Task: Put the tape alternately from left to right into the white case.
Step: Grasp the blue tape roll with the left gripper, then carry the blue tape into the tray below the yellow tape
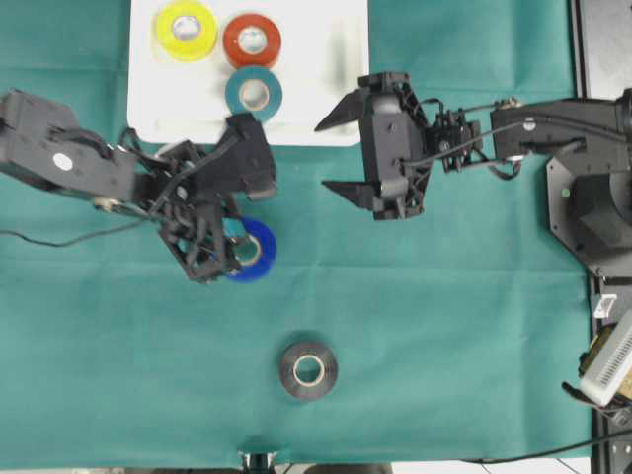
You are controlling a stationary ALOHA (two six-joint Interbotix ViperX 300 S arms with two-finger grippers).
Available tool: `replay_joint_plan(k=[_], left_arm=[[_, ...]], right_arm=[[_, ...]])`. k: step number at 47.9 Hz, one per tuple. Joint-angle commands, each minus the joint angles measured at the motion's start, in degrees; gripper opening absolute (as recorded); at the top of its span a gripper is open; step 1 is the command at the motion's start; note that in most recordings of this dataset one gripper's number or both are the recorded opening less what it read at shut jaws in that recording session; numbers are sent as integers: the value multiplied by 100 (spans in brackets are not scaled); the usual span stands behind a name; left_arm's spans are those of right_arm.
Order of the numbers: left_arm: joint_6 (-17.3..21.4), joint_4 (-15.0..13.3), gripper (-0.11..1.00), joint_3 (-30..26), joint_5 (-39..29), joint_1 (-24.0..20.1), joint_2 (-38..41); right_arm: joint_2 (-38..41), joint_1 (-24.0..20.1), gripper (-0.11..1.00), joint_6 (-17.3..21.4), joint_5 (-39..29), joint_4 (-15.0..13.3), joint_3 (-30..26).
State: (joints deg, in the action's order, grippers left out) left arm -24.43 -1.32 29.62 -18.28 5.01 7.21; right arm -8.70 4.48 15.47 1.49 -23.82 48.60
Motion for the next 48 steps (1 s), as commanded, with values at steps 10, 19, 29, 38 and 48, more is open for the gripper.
replay_joint_plan(k=[10, 19, 29, 38, 48], left_arm=[[70, 26, 28, 519, 9, -378, -817], [387, 35, 28, 738, 9, -756, -1081], [773, 26, 28, 835, 9, -1239, -1187], [1063, 26, 28, 853, 26, -1670, -1195], [1371, 26, 28, 896, 62, -2188, -1178]], right_arm=[[-123, -9, 82, 0, 53, 9, -62], [-123, -9, 82, 0, 53, 9, -62], [-132, -9, 82, 0, 53, 9, -53], [-132, -9, 82, 0, 53, 9, -53], [-132, -9, 82, 0, 53, 9, -53]])
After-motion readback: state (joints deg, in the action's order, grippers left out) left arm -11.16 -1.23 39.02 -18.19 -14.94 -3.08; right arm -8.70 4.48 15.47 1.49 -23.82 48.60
